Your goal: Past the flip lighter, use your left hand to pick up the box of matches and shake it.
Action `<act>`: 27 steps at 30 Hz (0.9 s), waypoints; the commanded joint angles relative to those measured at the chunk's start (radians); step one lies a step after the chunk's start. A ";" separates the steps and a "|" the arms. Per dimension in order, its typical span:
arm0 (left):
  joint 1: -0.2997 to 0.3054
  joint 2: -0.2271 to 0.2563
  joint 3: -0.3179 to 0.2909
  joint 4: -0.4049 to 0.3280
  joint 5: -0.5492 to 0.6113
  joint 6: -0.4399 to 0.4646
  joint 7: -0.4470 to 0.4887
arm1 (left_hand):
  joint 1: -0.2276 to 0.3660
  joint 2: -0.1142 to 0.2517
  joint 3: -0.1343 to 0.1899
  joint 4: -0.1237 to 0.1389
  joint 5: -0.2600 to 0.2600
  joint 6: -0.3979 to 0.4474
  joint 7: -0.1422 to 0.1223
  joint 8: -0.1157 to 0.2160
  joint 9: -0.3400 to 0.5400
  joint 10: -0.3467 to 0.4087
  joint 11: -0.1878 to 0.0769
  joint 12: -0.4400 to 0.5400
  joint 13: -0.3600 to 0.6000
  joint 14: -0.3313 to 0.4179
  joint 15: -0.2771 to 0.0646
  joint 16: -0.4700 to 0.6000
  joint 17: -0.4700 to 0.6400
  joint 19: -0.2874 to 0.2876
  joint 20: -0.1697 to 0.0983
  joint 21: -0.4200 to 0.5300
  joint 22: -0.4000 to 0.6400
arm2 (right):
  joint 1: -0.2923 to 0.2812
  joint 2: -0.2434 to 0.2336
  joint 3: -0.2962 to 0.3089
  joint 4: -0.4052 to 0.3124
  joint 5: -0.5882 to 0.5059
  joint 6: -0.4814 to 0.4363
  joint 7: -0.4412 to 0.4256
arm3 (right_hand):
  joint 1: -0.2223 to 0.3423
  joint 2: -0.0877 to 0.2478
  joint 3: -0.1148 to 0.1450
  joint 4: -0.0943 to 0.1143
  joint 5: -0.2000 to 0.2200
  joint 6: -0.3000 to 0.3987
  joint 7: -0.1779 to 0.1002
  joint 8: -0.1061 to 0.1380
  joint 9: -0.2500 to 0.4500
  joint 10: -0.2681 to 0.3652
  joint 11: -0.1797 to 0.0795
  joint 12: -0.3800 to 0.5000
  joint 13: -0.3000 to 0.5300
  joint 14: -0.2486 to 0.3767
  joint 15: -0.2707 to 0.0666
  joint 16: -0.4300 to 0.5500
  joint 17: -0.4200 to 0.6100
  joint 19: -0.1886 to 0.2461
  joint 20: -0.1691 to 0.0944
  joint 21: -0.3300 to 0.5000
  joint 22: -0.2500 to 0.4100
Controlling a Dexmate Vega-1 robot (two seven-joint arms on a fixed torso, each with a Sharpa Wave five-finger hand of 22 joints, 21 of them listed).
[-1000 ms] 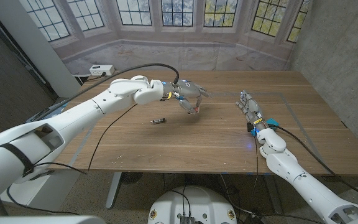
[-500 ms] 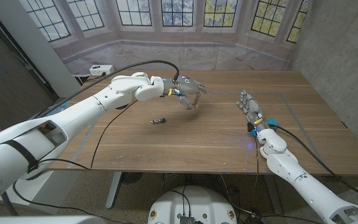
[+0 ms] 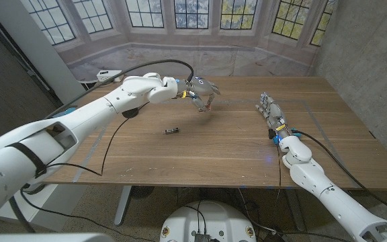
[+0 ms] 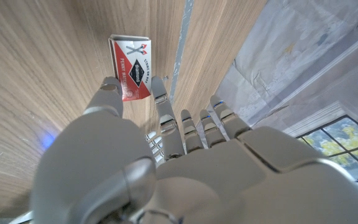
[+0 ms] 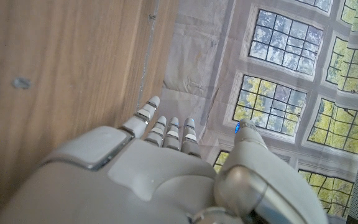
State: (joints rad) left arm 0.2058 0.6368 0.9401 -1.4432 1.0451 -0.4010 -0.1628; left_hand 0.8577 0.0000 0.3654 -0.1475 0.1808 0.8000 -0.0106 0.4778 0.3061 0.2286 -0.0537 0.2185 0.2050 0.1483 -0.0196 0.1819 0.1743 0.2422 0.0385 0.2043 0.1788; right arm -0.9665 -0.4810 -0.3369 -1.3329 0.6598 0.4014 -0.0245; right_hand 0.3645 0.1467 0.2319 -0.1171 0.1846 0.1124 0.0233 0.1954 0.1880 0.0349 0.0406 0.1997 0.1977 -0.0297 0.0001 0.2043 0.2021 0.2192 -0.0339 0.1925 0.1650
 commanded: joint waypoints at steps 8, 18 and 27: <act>-0.112 -0.054 0.090 0.179 0.052 0.025 0.064 | -0.001 0.007 0.005 0.003 -0.002 0.006 0.000 0.006 0.003 0.005 -0.002 -0.004 0.002 0.005 0.002 0.003 0.004 0.000 -0.003 0.001 0.004 | 0.045 0.012 -0.016 0.000 -0.025 0.009 0.005 | -0.005 0.002 0.011 0.000 0.000 0.008 -0.001 0.002 0.004 0.007 0.002 0.004 0.004 0.006 0.002 0.007 0.004 0.010 -0.002 0.000 0.005; -0.185 -0.108 0.159 0.293 0.075 0.050 0.110 | 0.003 0.008 0.007 0.000 -0.001 0.007 -0.001 0.006 0.003 0.005 -0.004 -0.004 0.002 0.006 0.000 0.003 0.004 0.000 -0.004 0.001 0.004 | 0.050 0.011 -0.013 -0.001 -0.019 0.000 0.002 | -0.005 0.002 0.011 0.000 0.000 0.009 -0.001 0.002 0.004 0.007 0.002 0.004 0.004 0.006 0.002 0.007 0.004 0.011 -0.003 0.000 0.005; -0.234 -0.149 0.205 0.357 0.069 0.083 0.130 | 0.004 0.008 0.009 -0.001 -0.001 0.006 -0.001 0.006 0.003 0.007 -0.005 -0.004 0.003 0.006 -0.002 0.003 0.003 -0.001 -0.004 0.001 0.004 | 0.055 0.014 -0.011 0.016 -0.009 0.005 0.016 | -0.005 0.003 0.012 0.000 0.000 0.009 -0.001 0.002 0.004 0.007 0.001 0.004 0.004 0.006 0.003 0.007 0.004 0.011 -0.003 -0.001 0.005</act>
State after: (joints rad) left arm 0.0291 0.5325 1.0909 -1.1695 1.1147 -0.3546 -0.0653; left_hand 0.8577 -0.0001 0.3654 -0.1475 0.1808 0.8000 -0.0106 0.4777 0.3061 0.2286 -0.0537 0.2145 0.2050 0.1483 -0.0196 0.1819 0.1743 0.2410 0.0373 0.2043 0.1788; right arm -0.9188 -0.4705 -0.3503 -1.3307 0.6410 0.4063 -0.0190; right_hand 0.3645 0.1467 0.2390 -0.1157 0.1846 0.1124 0.0233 0.1954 0.1880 0.0349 0.0406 0.1997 0.1977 -0.0298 0.0001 0.2043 0.2021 0.2228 -0.0376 0.1925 0.1651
